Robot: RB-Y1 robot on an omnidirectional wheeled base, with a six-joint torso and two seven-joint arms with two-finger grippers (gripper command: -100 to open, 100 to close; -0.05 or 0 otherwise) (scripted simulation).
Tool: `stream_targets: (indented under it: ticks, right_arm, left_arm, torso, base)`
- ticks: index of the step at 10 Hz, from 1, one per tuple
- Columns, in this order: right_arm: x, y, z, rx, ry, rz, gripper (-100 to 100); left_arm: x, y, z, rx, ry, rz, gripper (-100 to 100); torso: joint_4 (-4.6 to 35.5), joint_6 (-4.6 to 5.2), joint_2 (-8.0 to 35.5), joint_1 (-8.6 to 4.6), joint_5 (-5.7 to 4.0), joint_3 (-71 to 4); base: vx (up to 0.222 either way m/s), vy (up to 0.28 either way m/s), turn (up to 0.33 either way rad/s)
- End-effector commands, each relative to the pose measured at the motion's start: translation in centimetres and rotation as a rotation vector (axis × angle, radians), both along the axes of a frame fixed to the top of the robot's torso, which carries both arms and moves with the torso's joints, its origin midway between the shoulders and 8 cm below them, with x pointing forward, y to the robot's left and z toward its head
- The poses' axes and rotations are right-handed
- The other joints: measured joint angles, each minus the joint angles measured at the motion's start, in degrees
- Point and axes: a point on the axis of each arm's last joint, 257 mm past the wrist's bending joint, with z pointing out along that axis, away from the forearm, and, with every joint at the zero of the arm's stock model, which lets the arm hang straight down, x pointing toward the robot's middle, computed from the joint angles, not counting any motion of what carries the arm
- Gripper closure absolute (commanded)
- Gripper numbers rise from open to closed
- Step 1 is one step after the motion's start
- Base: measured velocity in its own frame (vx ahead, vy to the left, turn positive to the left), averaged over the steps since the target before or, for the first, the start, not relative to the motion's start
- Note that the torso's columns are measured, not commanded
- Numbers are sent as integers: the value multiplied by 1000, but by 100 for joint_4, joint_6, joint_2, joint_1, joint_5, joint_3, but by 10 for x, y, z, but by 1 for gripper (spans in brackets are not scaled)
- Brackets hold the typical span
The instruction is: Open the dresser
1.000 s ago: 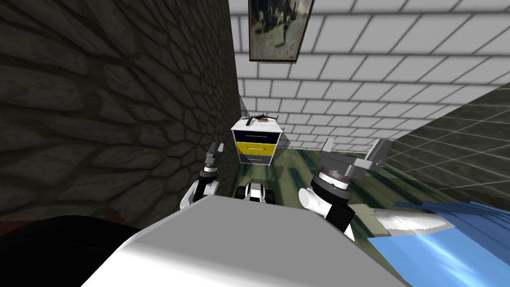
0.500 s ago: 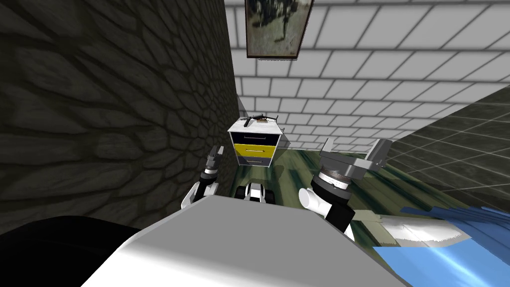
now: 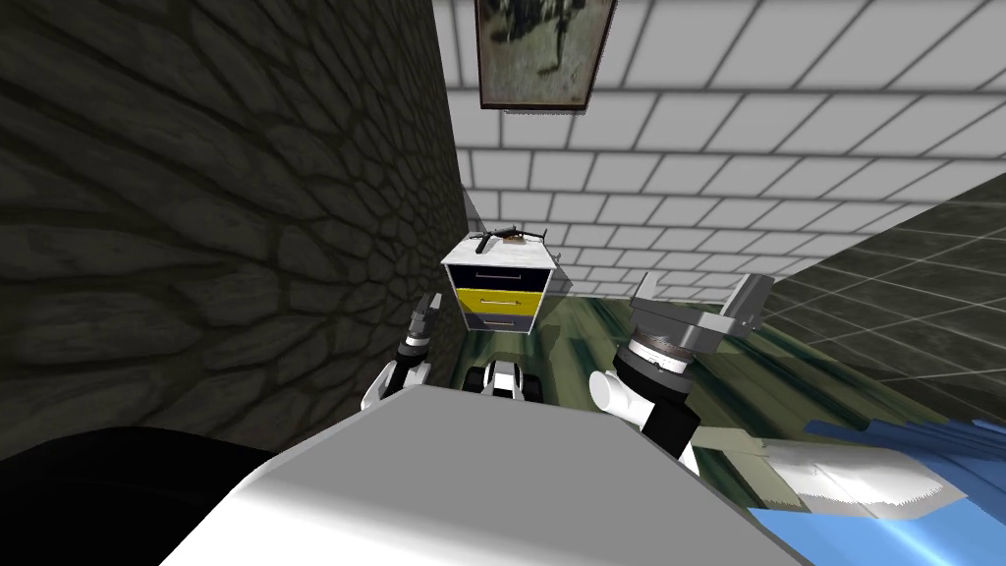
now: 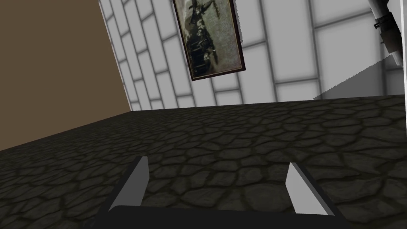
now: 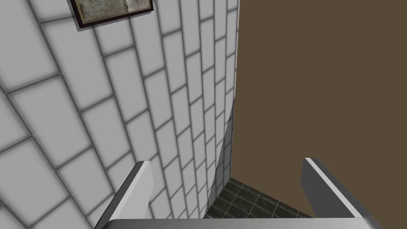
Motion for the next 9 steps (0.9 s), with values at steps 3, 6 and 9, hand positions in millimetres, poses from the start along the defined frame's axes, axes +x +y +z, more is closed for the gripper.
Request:
stream_targets:
  ticks: [3, 6, 9]
  right_arm:
    - [0, 0, 0, 0, 0, 0, 0]
    - [0, 0, 0, 0, 0, 0, 0]
    - [0, 0, 0, 0, 0, 0, 0]
  left_arm:
    - [-4, 10, -29, 12, 22, 13, -100]
    - [-8, 18, -51, 19, 38, 24, -100]
    - [-13, 25, -72, 21, 55, 37, -100]
  torso:
    - [-1, 0, -2, -6, -2, -2]
    - [-5, 0, -17, -9, -3, -10]
    - [-4, 0, -17, -13, -4, -10]
  base:
    - [120, -18, -11]
    - [129, -22, -18]
    - [146, -37, -16]
